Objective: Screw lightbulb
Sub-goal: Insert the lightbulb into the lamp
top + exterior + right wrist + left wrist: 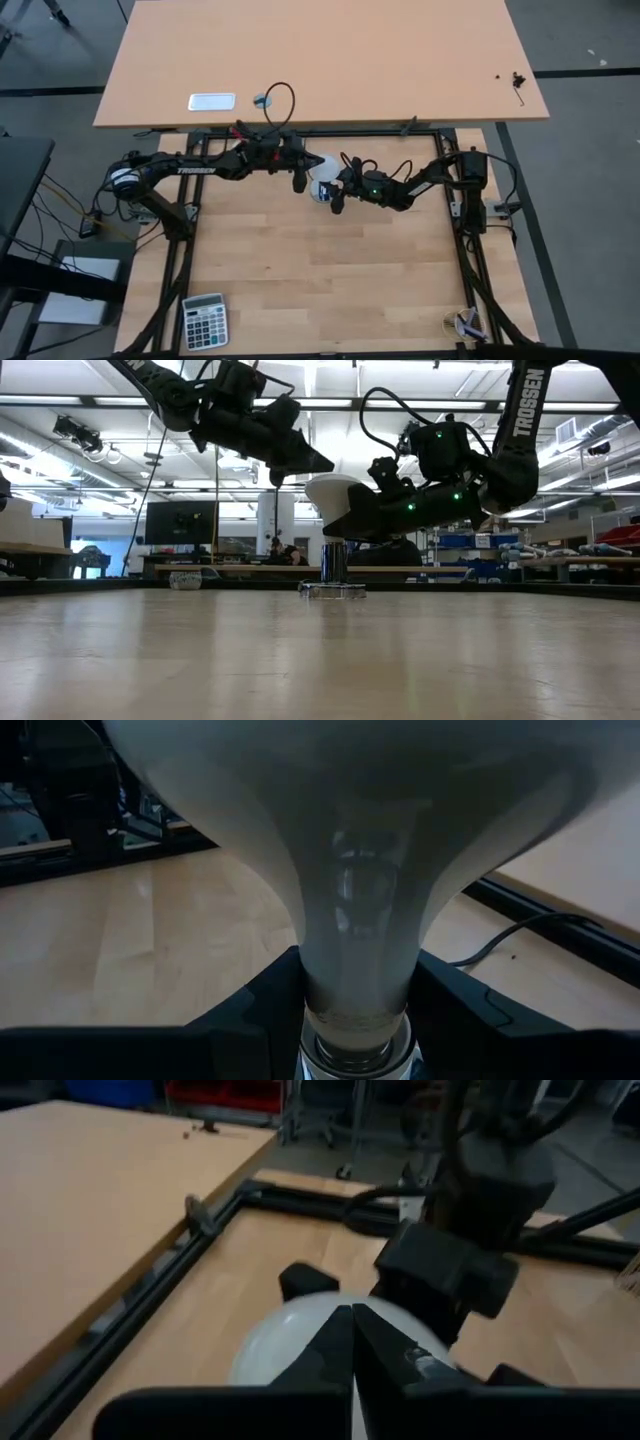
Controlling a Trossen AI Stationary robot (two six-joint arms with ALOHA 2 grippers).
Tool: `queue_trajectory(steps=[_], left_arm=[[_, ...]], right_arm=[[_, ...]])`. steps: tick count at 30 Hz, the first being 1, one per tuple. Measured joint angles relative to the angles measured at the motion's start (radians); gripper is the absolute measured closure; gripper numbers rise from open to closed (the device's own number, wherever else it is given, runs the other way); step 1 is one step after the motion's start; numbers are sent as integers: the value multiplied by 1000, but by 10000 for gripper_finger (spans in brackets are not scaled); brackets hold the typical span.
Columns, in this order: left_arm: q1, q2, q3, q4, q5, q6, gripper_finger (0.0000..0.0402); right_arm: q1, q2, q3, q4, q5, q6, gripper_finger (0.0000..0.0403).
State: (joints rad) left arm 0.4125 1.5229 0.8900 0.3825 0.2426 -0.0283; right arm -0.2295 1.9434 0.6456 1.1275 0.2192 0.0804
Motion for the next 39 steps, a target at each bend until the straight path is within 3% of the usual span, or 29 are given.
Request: queue_trajectory(steps=[14, 27, 39], left_arm=[[-20, 4, 0, -13, -6, 21, 400], [-55, 4, 70, -151, -10, 73, 401], [-76, 5, 72, -196, -71, 98, 401]], right_arm=[[2, 0, 0, -3, -12, 15, 240], [39, 2, 33, -43, -4, 22, 240], [67, 2, 34, -54, 24, 24, 231]])
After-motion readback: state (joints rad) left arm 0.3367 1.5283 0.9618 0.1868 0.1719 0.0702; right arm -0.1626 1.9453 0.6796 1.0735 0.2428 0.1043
